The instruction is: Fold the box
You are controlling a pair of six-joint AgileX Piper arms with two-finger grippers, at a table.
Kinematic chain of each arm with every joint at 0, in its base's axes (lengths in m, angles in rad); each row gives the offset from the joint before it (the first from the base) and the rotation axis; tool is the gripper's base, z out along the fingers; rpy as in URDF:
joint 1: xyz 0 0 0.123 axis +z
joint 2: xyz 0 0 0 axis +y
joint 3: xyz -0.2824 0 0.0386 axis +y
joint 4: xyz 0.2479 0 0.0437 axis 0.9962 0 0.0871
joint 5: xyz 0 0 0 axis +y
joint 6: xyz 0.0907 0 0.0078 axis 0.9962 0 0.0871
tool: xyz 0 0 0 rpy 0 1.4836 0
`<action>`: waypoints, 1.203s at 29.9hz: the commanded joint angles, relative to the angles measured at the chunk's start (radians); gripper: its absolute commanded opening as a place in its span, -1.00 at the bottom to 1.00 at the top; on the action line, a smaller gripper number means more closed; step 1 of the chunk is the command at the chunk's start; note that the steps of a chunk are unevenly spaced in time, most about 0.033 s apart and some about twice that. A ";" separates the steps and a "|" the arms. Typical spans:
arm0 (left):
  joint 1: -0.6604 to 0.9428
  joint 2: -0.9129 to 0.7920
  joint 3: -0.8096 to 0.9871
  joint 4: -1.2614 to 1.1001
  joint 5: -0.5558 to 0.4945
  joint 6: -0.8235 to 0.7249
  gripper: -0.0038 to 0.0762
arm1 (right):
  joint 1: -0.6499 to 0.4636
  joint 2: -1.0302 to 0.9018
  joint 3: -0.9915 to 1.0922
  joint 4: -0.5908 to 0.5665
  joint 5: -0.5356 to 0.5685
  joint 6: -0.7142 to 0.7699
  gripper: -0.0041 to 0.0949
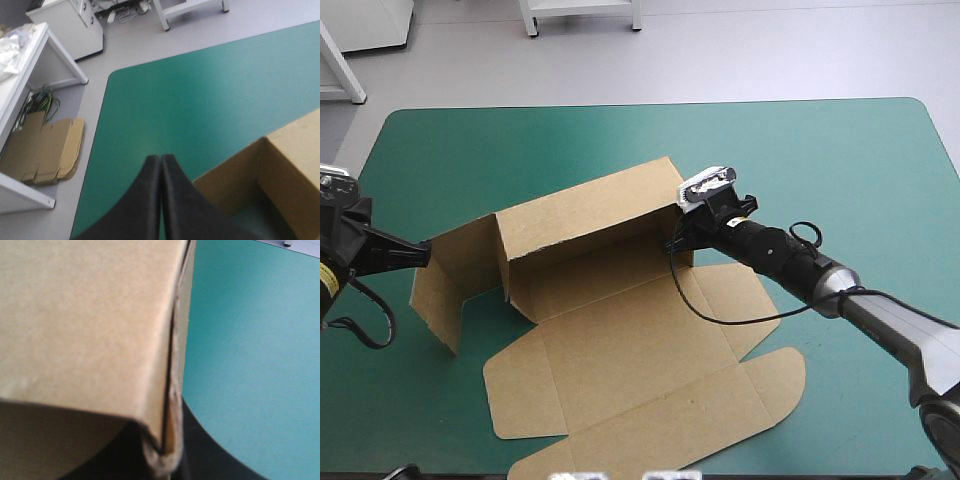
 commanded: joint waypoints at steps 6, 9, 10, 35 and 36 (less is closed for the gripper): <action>0.350 0.136 -0.027 -0.283 -0.192 0.174 -0.92 | -0.036 -0.029 -0.012 -0.002 0.145 0.009 -0.92; 0.520 0.198 -0.027 -0.462 -0.310 0.248 -0.92 | -0.069 -0.038 -0.012 -0.007 0.171 0.019 -0.92; 0.584 0.215 -0.027 -0.545 -0.345 0.284 -0.92 | -0.076 -0.042 -0.012 -0.011 0.173 0.024 -0.92; 0.983 0.426 -0.023 -1.020 -0.427 0.674 -0.92 | -0.156 -0.091 -0.327 -0.719 0.598 0.760 -0.92; 0.983 0.428 -0.023 -1.033 -0.427 0.680 -0.92 | -0.156 -0.091 -0.354 -0.724 0.620 0.767 -0.92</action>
